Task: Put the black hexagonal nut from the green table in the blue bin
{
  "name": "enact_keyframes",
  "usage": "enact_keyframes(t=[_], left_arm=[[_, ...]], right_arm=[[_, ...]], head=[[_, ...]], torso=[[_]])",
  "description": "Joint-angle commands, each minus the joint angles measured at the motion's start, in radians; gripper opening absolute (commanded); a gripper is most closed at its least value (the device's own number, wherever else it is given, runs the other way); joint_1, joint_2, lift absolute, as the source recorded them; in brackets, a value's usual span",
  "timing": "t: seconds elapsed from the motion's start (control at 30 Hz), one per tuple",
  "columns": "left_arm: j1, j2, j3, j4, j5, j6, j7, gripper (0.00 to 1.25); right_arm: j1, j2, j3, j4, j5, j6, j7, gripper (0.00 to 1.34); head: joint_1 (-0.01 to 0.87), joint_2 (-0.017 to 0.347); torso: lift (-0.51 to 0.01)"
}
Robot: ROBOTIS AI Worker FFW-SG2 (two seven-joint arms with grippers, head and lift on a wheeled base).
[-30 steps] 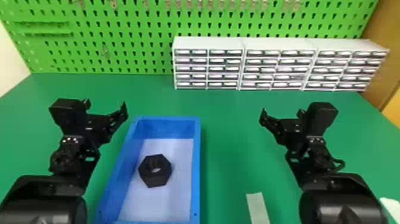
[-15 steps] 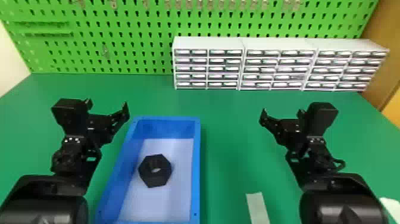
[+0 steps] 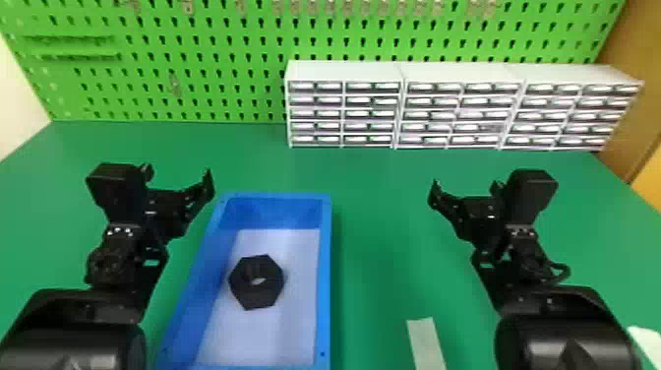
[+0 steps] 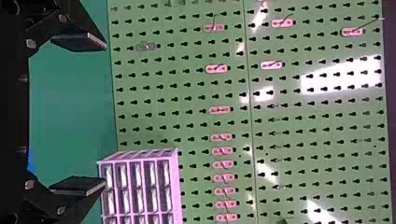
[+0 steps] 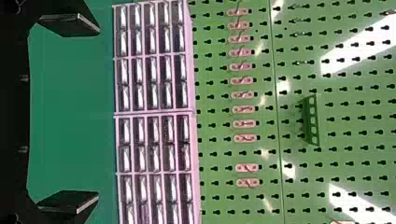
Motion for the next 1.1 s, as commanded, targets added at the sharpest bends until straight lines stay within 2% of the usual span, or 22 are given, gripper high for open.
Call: enact_keyframes(t=[0.0,1.07], left_arm=[[0.0,0.0,-0.001,0.0,-0.001,0.0,0.0,1.0],[0.0,0.0,-0.008,0.0,0.004,0.0,0.0,1.0]], right_arm=[[0.0,0.0,-0.001,0.0,-0.001,0.0,0.0,1.27],[-0.002,0.003,0.001,0.0,-0.004,0.0,0.0,1.27]], head=[[0.686,0.052],[0.686,0.052]], torso=[[-0.097],[-0.097]])
